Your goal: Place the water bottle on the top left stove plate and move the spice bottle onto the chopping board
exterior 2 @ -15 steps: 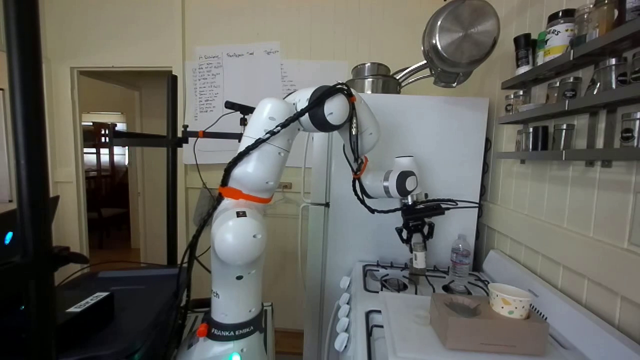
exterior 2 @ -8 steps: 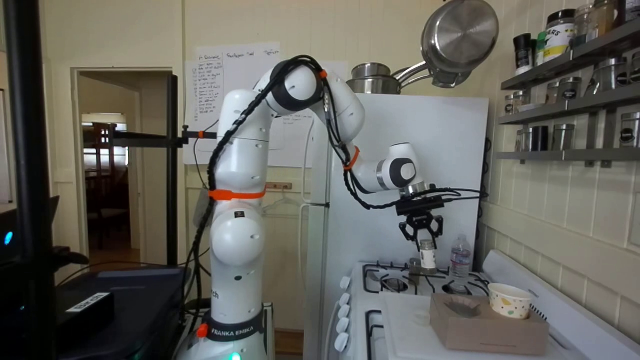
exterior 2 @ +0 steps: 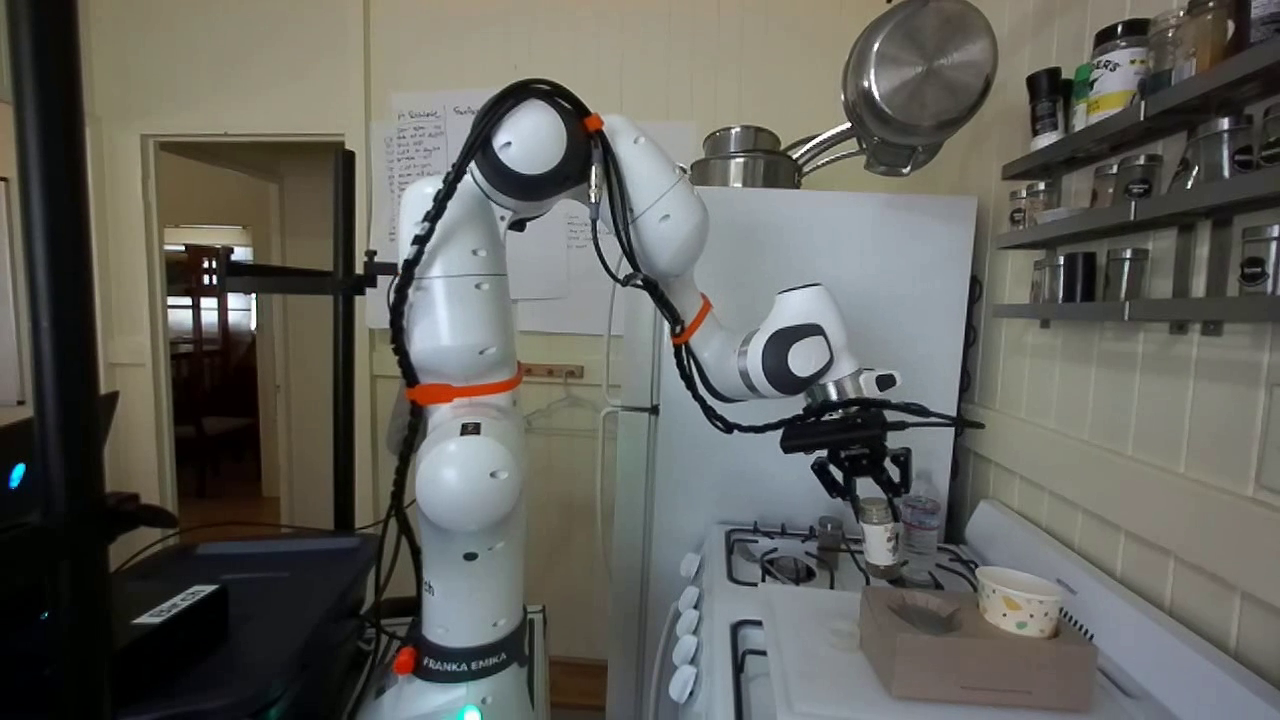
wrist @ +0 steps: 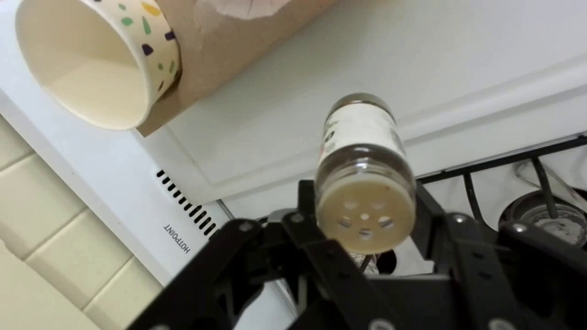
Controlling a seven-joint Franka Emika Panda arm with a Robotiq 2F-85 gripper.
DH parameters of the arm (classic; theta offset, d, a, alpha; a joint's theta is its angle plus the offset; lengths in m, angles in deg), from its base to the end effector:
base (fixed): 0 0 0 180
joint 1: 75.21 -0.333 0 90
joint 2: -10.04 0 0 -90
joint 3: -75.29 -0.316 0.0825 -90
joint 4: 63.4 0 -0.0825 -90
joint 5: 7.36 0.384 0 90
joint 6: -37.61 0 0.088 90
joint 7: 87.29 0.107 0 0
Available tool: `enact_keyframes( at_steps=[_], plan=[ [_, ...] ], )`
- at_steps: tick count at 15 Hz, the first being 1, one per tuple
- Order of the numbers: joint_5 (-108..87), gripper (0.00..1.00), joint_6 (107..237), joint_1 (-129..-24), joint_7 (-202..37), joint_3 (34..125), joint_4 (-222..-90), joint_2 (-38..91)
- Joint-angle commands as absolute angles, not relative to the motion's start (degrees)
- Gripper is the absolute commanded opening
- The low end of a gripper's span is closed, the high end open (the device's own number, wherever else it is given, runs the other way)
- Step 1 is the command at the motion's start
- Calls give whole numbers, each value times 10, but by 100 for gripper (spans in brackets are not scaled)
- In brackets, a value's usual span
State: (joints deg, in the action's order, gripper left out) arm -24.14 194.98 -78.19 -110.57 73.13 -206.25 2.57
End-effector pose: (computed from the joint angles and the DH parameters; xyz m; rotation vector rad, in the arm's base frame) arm 0.4866 0.0554 0.3741 2.6756 1.0464 0.5075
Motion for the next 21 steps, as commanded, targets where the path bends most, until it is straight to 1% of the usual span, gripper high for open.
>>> enact_keyframes(
  at_steps=[1, 17, 18, 19, 20, 21],
  plan=[
    [-233, 25, 1974, -783, -1075, 732, -2102, 4],
    [-163, 25, 1918, -799, -1105, 740, -2123, 15],
    [-158, 37, 1913, -799, -1108, 740, -2123, 15],
    [-153, 75, 1909, -799, -1110, 741, -2122, 15],
    [-151, 76, 1905, -799, -1110, 740, -2122, 15],
    [-150, 82, 1904, -799, -1109, 740, -2122, 15]
  ],
)
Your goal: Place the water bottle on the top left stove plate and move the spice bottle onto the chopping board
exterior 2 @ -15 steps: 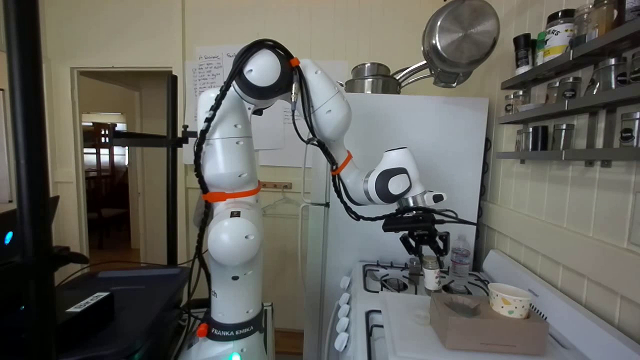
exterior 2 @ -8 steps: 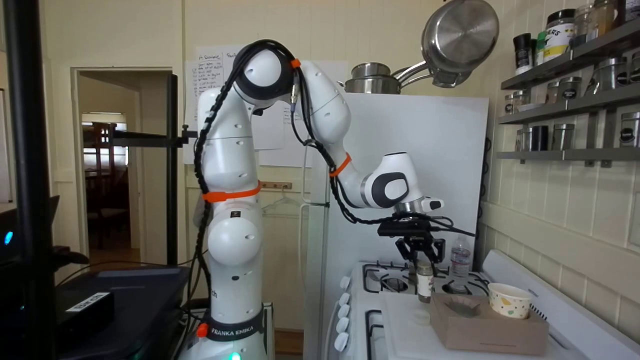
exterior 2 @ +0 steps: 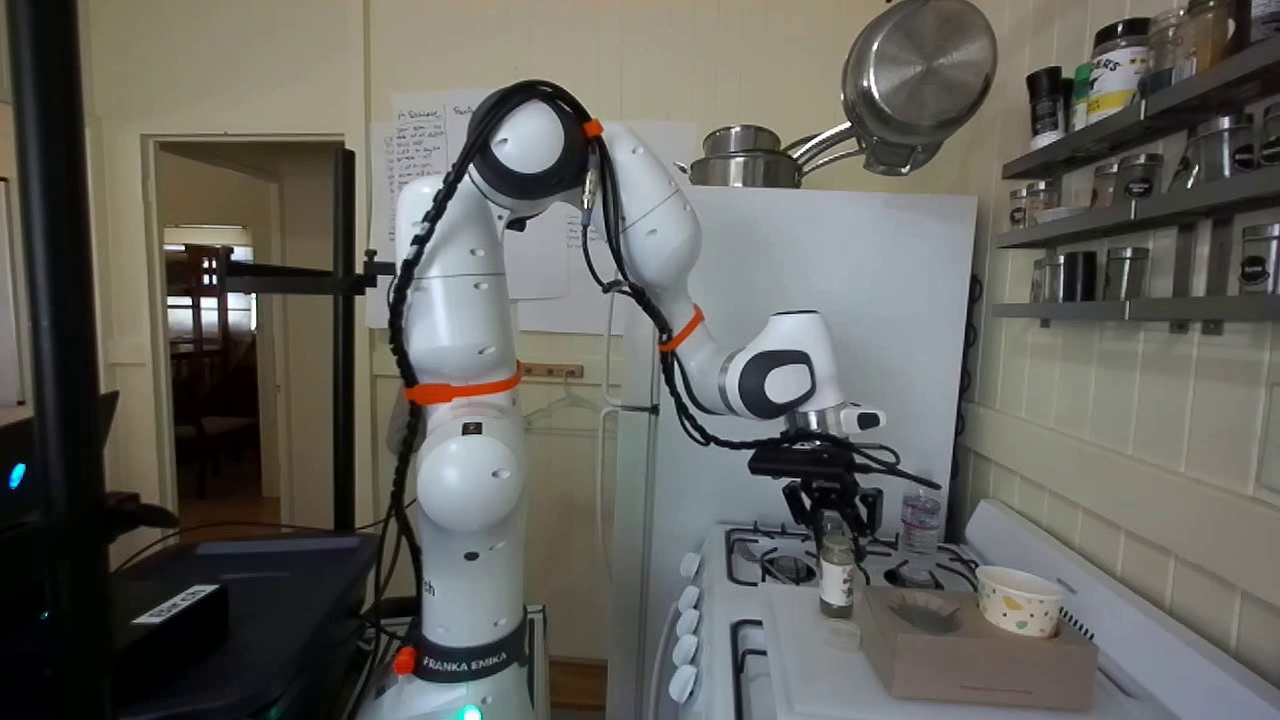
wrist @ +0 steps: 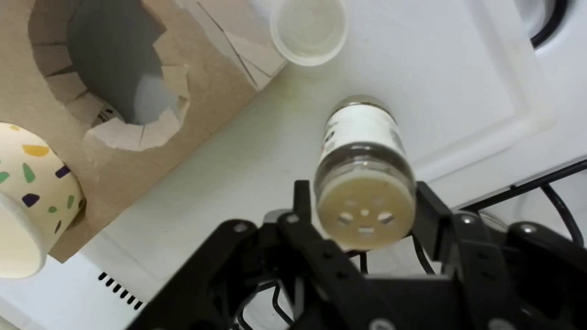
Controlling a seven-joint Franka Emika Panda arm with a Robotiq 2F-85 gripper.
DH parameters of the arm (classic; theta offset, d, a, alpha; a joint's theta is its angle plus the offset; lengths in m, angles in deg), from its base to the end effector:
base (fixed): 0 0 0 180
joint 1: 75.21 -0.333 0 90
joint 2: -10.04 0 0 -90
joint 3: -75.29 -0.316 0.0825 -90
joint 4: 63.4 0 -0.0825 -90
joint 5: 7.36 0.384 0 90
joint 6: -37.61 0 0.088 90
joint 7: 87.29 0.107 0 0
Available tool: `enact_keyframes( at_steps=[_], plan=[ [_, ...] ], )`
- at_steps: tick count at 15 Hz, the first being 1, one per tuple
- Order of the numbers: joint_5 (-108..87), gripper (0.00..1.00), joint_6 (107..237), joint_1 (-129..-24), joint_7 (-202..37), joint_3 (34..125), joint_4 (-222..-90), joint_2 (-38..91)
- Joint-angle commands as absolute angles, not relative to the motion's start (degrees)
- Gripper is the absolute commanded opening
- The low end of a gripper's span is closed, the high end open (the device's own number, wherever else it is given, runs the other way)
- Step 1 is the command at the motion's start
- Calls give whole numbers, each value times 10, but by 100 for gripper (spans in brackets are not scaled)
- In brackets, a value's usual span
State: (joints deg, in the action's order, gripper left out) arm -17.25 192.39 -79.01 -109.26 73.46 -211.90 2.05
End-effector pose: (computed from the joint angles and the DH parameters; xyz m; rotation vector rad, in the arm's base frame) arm 0.4542 0.0505 0.3311 2.8438 0.9251 0.3482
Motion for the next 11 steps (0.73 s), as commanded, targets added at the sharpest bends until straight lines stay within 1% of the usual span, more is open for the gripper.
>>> enact_keyframes(
  at_steps=[1, 2, 3, 10, 11],
  plan=[
    [-152, 89, 1902, -797, -1105, 739, -2122, 13],
    [-163, 96, 1902, -795, -1098, 736, -2123, 9],
    [-193, 100, 1901, -787, -1072, 730, -2124, 0],
    [-364, 100, 1940, -769, -978, 675, -2158, -122],
    [-319, 100, 1926, -782, -1008, 697, -2126, -68]
  ],
)
